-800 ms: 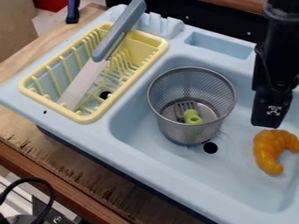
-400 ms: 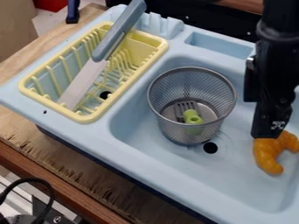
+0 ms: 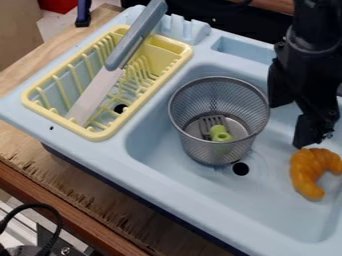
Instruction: Put the plastic croissant in the spoon holder of the sink
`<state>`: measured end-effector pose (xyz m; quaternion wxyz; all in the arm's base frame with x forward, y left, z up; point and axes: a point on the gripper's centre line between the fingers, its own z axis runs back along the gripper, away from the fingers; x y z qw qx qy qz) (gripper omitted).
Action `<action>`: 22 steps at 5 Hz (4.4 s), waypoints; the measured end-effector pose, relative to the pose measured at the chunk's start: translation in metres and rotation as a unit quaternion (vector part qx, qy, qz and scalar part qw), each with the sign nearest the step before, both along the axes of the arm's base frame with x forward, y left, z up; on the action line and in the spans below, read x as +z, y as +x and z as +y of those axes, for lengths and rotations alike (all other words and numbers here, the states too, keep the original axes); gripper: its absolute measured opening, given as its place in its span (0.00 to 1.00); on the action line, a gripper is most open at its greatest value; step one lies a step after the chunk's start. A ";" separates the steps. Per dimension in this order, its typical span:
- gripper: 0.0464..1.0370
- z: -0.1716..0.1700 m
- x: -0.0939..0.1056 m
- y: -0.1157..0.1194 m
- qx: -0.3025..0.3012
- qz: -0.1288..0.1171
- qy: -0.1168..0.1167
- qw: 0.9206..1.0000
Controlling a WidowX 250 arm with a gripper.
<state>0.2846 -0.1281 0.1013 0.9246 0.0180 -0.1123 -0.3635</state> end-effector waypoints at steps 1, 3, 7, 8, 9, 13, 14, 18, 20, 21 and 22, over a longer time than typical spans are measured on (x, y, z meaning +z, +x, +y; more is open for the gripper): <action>0.96 -0.005 -0.001 0.000 -0.019 0.004 0.009 1.000; 0.96 -0.015 -0.015 0.000 -0.021 0.022 -0.005 1.000; 0.96 -0.040 -0.030 -0.003 -0.020 0.027 -0.003 0.999; 0.96 -0.037 -0.033 -0.003 -0.022 0.021 0.001 1.000; 0.96 -0.029 -0.051 -0.013 -0.030 0.038 -0.003 0.999; 0.66 -0.033 -0.051 -0.009 -0.084 0.015 -0.049 0.995; 0.49 -0.035 -0.050 -0.016 -0.098 0.029 -0.032 0.994; 0.49 -0.035 0.007 -0.017 -0.039 0.031 0.000 0.999; 0.49 -0.003 0.046 -0.004 0.040 -0.035 -0.005 0.999; 0.49 0.030 0.047 0.009 0.138 -0.043 0.003 0.989; 0.49 0.060 0.050 0.023 0.229 -0.056 0.017 0.972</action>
